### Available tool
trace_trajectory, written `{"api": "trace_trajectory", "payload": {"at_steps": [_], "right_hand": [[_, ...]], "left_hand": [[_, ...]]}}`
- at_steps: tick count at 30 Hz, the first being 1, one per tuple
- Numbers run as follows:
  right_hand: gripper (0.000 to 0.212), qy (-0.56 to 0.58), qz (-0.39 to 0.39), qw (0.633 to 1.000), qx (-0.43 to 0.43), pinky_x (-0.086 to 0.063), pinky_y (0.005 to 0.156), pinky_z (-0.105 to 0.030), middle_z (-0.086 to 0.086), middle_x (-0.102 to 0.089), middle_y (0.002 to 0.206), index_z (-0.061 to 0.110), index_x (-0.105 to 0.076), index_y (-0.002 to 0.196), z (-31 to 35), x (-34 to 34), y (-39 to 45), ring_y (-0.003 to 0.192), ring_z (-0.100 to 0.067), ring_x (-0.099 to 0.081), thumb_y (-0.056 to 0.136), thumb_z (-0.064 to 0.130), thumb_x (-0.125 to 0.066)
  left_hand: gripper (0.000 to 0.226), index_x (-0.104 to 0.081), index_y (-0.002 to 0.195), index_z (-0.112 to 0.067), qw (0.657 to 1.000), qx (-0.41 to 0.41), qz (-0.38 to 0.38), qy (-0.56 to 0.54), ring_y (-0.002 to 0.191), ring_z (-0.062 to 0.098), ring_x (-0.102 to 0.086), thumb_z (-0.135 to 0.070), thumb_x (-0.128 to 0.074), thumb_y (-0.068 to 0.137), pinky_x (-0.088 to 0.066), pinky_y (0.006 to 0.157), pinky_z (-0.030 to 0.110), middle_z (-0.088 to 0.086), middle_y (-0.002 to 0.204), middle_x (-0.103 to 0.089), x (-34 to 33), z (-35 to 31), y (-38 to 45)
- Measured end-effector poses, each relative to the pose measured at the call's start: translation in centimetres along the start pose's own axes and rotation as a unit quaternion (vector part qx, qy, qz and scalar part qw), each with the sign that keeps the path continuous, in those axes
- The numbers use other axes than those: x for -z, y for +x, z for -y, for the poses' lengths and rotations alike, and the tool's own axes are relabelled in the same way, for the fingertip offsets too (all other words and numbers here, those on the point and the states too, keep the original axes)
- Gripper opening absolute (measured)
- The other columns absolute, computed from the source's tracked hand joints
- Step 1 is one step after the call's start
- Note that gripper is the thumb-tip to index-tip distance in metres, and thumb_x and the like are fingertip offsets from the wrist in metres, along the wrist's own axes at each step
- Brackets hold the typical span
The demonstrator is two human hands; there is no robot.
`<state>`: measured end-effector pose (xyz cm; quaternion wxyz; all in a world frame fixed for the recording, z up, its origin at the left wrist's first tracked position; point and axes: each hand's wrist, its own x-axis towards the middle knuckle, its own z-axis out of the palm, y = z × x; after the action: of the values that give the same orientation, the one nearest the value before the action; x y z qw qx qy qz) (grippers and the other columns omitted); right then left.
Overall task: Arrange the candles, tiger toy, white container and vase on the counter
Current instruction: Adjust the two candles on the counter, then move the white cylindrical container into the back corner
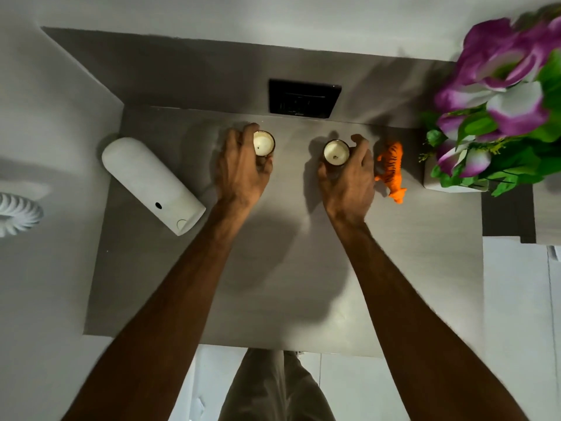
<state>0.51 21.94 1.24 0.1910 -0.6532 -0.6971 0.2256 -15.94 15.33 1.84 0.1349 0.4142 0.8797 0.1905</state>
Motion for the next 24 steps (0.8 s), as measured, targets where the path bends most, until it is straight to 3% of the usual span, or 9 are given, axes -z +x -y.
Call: {"api": "trace_trajectory", "payload": {"at_steps": [4,6,10,13,17,20,24], "right_hand": [[0.085,-0.025,0.003,1.0,0.006,-0.055,0.111,-0.052,-0.016,-0.054,0.154,0.012,-0.037,0.161,-0.2,-0.2,0.2,0.143,-0.033,-0.053,0.093,0.043,-0.078],[0.086,-0.034,-0.034,0.998,0.03,-0.052,0.114,-0.051,-0.017,-0.051,0.156,0.011,-0.038,0.161,-0.2,0.0,-1.2,0.145,-0.035,-0.05,0.093,0.048,-0.076],[0.062,0.005,-0.071,0.976,0.204,-0.054,0.111,-0.049,-0.023,-0.059,0.148,0.004,-0.051,0.15,0.1,-1.4,-7.1,0.138,-0.033,-0.053,0.098,0.03,-0.074],[0.063,-0.003,0.043,0.944,0.328,-0.054,0.111,-0.05,-0.022,-0.058,0.153,0.008,-0.049,0.153,0.8,-4.2,-9.6,0.14,-0.036,-0.057,0.097,0.021,-0.074],[0.062,-0.066,0.191,0.901,0.384,-0.034,0.129,-0.051,-0.012,-0.031,0.175,0.018,-0.036,0.166,3.4,-8.1,-9.1,0.161,-0.031,-0.035,0.109,0.035,-0.053],[0.064,-0.131,0.218,0.883,0.395,-0.021,0.135,-0.052,-0.011,-0.02,0.179,0.024,-0.026,0.169,3.4,-10.2,-8.7,0.166,-0.029,-0.021,0.113,0.051,-0.038],[0.068,-0.159,0.194,0.877,0.409,-0.021,0.135,-0.052,-0.011,-0.018,0.179,0.026,-0.02,0.17,2.6,-10.9,-8.8,0.167,-0.029,-0.019,0.111,0.058,-0.026]], "left_hand": [[0.085,-0.035,0.162,-0.022,1.0,0.013,0.014,0.003,0.135,0.036,-0.057,-0.039,-0.079,0.091,-0.053,0.112,0.053,0.016,0.152,-0.05,0.6,-0.7,-0.2],[0.092,-0.032,0.165,-0.022,1.0,0.011,-0.016,-0.001,0.142,0.035,-0.052,-0.044,-0.079,0.089,-0.049,0.117,0.053,0.016,0.154,-0.049,1.1,-0.2,-1.8],[0.071,-0.051,0.156,-0.021,0.973,0.041,-0.224,0.035,0.149,0.037,-0.047,-0.053,-0.069,0.095,-0.045,0.119,0.058,0.017,0.158,-0.052,1.6,2.5,-7.4],[0.082,-0.045,0.16,-0.021,0.954,0.172,-0.244,0.039,0.156,0.04,-0.037,-0.064,-0.069,0.094,-0.042,0.122,0.061,0.019,0.167,-0.04,1.2,5.1,-9.9],[0.098,-0.031,0.166,-0.016,0.951,0.239,-0.191,-0.052,0.153,0.043,-0.041,-0.056,-0.079,0.091,-0.053,0.115,0.061,0.022,0.172,-0.026,1.1,7.5,-10.3],[0.097,-0.033,0.165,-0.018,0.949,0.232,-0.197,-0.08,0.148,0.041,-0.046,-0.042,-0.086,0.087,-0.059,0.111,0.057,0.019,0.171,-0.028,1.7,8.2,-10.3],[0.086,-0.046,0.156,-0.016,0.939,0.213,-0.259,-0.081,0.139,0.036,-0.056,-0.035,-0.087,0.083,-0.061,0.108,0.048,0.017,0.159,-0.047,4.4,8.1,-10.2]]}}
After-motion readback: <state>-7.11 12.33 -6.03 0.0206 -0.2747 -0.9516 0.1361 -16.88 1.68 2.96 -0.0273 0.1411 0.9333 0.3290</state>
